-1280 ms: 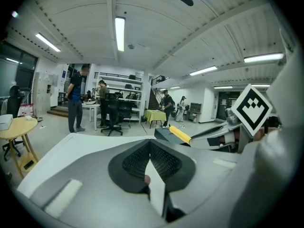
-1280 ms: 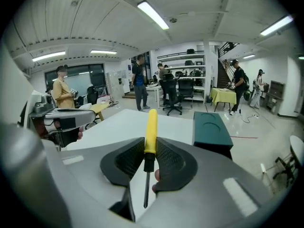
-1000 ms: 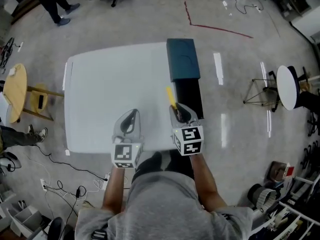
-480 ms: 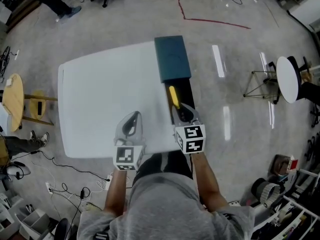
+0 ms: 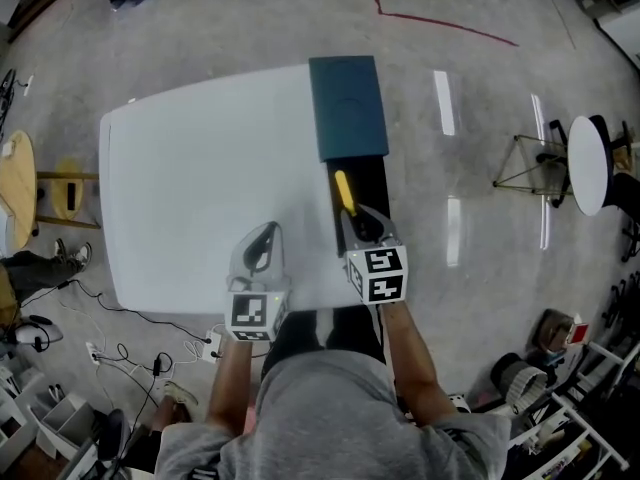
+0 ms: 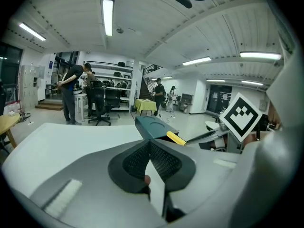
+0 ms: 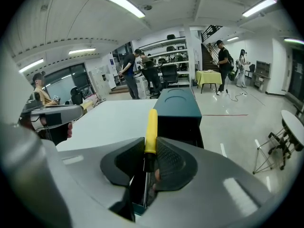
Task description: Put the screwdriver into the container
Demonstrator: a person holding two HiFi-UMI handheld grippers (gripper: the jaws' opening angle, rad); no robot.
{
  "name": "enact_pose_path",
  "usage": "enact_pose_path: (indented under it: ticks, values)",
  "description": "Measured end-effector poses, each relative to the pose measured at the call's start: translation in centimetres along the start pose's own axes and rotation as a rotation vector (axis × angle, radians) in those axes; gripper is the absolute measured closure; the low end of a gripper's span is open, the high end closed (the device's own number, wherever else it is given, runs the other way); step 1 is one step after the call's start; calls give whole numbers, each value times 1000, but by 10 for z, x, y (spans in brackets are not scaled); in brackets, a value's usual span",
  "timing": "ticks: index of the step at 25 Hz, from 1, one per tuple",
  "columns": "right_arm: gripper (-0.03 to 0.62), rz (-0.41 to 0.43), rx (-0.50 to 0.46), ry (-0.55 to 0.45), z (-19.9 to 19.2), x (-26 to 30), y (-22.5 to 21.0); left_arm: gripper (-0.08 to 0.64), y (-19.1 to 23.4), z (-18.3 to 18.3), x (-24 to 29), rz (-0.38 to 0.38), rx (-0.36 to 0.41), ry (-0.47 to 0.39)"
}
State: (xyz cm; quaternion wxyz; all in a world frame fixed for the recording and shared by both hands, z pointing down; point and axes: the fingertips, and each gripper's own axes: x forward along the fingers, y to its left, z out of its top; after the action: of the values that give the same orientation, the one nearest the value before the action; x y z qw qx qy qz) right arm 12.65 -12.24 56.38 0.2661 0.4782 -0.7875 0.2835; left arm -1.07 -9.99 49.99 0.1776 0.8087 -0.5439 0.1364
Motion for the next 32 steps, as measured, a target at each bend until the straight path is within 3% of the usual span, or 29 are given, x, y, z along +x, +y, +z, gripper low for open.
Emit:
enact_pose_path:
  ticks: [16, 32]
  values:
    - [514, 17, 11, 116, -26, 65, -18, 548, 13, -37, 37, 19, -42, 85]
    - [509, 23, 33, 167, -38, 76, -24, 548, 13, -45, 40, 40, -51, 97]
